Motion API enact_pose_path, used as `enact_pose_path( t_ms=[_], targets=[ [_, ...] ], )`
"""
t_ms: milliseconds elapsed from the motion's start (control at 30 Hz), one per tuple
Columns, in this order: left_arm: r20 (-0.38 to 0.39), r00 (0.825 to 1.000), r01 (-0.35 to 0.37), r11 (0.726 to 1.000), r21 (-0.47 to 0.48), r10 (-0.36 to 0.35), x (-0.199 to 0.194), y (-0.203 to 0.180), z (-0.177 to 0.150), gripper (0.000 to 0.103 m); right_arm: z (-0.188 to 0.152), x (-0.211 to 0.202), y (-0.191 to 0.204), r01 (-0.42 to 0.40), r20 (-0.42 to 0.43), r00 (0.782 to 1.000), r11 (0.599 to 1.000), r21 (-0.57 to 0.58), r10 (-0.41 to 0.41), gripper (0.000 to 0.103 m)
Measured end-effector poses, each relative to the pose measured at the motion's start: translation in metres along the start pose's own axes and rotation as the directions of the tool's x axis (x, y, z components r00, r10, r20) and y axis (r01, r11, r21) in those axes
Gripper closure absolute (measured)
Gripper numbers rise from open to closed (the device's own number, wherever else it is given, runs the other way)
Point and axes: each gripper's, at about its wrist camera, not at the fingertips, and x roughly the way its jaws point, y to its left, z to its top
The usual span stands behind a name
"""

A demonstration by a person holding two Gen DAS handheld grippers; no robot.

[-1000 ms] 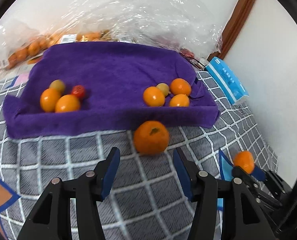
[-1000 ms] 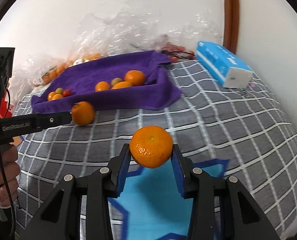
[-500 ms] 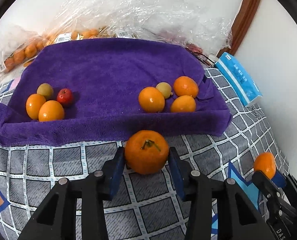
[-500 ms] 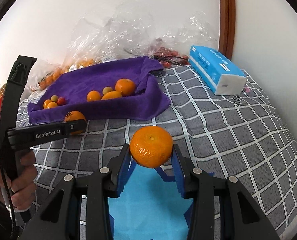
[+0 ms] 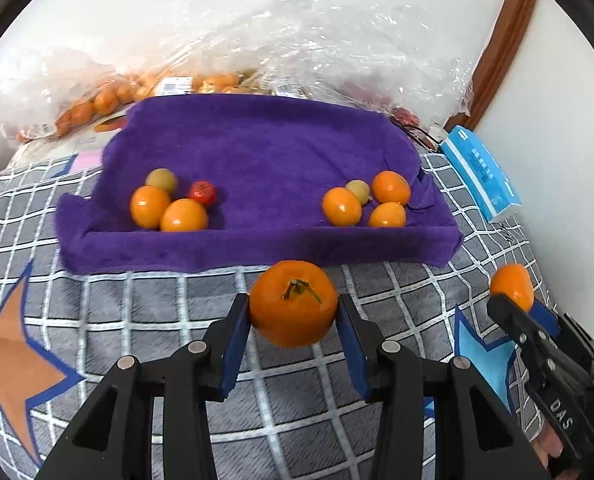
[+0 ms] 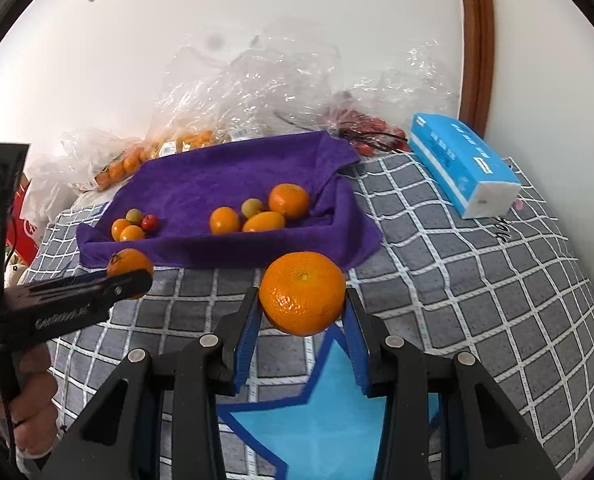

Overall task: Organize fruits
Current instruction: 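Carry both held oranges over the purple towel with the left and right tools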

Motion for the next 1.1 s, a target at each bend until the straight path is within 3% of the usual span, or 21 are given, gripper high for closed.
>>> enact_pose_path(
  t_ms=[567, 1100],
  targets=[
    [0.095, 0.995, 0.016, 0.999, -0.046, -0.012, -0.044, 0.027, 0.035, 0.062, 0.050, -0.003, 0.027, -0.027, 0.040, 0.999, 1.000, -0.014, 0.028, 0.063],
    [0.135, 0.990, 0.035, 0.999, -0.028, -0.031, -0.046, 0.032, 0.067, 0.062, 0.084, 0.019, 0.028, -0.032, 0.048, 0.998, 0.999, -0.011, 0.032, 0.063]
  ],
)
